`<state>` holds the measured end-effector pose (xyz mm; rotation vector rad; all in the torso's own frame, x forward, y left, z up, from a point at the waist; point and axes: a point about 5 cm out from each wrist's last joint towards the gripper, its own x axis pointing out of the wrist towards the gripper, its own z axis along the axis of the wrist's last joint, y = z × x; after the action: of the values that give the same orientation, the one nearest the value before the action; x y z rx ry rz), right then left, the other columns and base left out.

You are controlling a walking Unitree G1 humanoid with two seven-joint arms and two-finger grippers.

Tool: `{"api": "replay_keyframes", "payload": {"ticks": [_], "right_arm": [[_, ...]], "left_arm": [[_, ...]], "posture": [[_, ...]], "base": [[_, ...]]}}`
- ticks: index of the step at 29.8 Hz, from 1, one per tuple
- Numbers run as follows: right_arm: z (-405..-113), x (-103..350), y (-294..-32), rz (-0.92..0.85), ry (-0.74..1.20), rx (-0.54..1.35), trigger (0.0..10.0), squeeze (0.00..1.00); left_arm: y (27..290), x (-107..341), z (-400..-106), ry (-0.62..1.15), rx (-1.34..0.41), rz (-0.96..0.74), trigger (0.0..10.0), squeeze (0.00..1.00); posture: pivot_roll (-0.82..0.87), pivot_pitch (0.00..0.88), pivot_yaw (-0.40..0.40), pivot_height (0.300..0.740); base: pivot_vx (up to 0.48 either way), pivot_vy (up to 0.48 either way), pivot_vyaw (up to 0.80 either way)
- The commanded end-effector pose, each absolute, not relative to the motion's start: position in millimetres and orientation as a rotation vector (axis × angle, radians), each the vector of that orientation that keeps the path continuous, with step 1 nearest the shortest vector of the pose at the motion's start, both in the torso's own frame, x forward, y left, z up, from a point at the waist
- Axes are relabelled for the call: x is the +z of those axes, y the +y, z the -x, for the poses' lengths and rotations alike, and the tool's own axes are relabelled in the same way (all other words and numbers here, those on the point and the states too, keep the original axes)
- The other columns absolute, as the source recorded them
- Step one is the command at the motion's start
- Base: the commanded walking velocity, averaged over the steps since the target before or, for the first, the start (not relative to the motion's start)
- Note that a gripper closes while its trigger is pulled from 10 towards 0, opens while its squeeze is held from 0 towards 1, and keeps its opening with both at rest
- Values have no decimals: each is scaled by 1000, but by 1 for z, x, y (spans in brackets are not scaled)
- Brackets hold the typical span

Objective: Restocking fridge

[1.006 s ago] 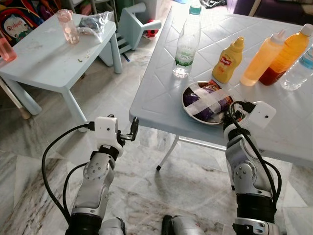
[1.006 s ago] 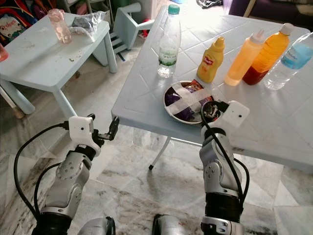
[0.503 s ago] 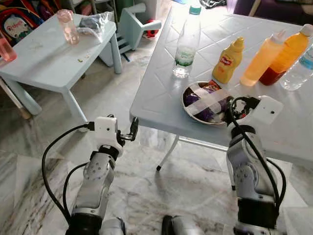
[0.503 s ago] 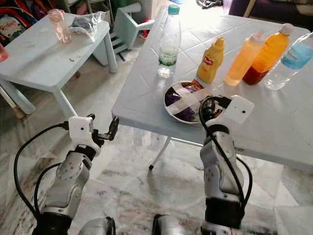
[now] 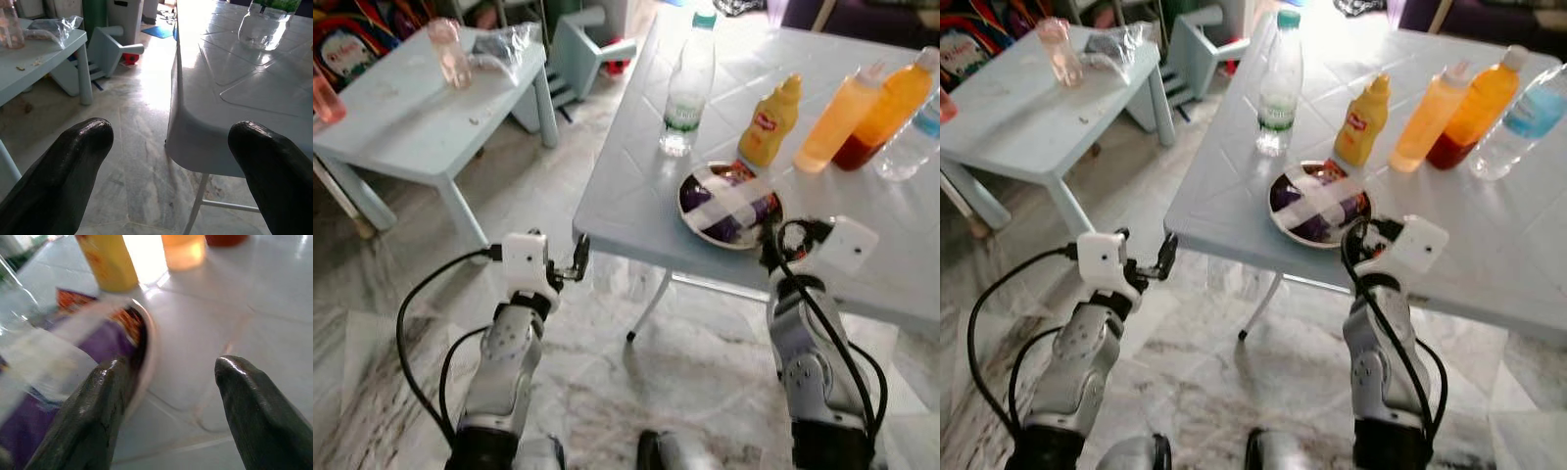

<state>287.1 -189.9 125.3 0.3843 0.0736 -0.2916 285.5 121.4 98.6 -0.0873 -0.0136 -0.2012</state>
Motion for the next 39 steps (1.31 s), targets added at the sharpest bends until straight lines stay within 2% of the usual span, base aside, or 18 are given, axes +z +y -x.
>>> {"api": "replay_keyframes", "payload": {"ticks": [1, 9, 10, 11, 12, 13, 26, 29, 30, 31, 32, 33, 39], "right_arm": [[-286, 120, -190, -397, 92, -284, 10000, 0], [-296, 119, -185, -416, 77, -228, 10000, 0], [-297, 119, -184, -419, 78, -225, 9569, 0], [-299, 119, -182, -425, 77, -215, 6392, 0], [-300, 120, -181, -431, 74, -205, 6627, 0], [-302, 121, -179, -433, 65, -193, 9922, 0], [-311, 130, -174, -510, 7, -158, 10000, 0], [-312, 125, -172, -553, 42, -175, 10000, 0], [-312, 123, -172, -568, 52, -185, 8588, 0], [-312, 121, -172, -591, 56, -190, 4588, 0], [-312, 121, -172, -591, 56, -190, 4588, 0], [-312, 121, -169, -606, 51, -162, 0, 0], [-314, 119, -168, -653, 71, -160, 0, 0]], "left_arm": [[119, 95, -284, 6, -205, 83, 10000, 0], [118, 95, -285, 4, -206, 83, 10000, 0], [118, 95, -285, 4, -206, 82, 10000, 0], [118, 95, -285, 3, -205, 81, 10000, 0], [118, 96, -286, 3, -205, 81, 10000, 0], [118, 96, -286, 2, -203, 80, 10000, 0], [117, 96, -286, 1, -209, 78, 10000, 0], [117, 96, -286, 0, -209, 77, 10000, 0], [117, 96, -286, 1, -209, 76, 10000, 0], [117, 95, -285, 1, -209, 76, 10000, 0], [117, 95, -285, 1, -209, 76, 10000, 0], [117, 95, -285, 3, -210, 76, 10000, 0], [116, 93, -283, 9, -219, 74, 10000, 0]], "posture": [[38, 166, -29, 740], [45, 163, -29, 740], [45, 163, -29, 740], [48, 161, -30, 740], [49, 161, -30, 740], [49, 161, -30, 740], [50, 152, -32, 740], [51, 152, -32, 740], [52, 154, -33, 740], [53, 153, -33, 740], [53, 153, -33, 740], [53, 153, -33, 740], [53, 152, -33, 740]], "base": [[0, 0, 0], [0, 0, 0], [0, 0, 0], [0, 0, 0], [0, 0, 0], [0, 0, 0], [0, 0, 0], [0, 0, 0], [0, 0, 0], [0, 0, 0], [0, 0, 0], [0, 0, 0], [0, 0, 0]]}}
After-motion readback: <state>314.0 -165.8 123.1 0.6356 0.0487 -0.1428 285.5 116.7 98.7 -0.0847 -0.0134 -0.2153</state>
